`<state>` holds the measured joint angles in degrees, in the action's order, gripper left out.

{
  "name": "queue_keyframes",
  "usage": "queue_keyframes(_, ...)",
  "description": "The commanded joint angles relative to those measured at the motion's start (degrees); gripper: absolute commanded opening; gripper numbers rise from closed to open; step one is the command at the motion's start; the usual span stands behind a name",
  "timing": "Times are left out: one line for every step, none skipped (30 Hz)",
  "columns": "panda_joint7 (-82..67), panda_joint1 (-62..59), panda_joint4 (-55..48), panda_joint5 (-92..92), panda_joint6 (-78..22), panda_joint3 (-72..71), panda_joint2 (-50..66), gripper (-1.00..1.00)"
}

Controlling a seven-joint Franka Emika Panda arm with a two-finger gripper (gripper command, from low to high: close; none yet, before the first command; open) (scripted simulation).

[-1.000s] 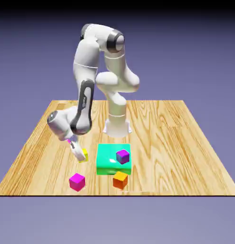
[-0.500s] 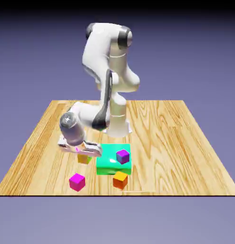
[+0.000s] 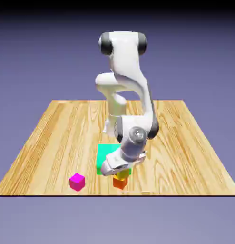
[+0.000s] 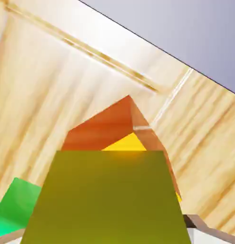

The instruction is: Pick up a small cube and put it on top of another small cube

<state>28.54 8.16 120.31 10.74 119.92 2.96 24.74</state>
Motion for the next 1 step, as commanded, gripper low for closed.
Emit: queue_keyframes(-0.23,0.16,-1.23,-0.26,-2.49,-0.15,-1.26,1.00)
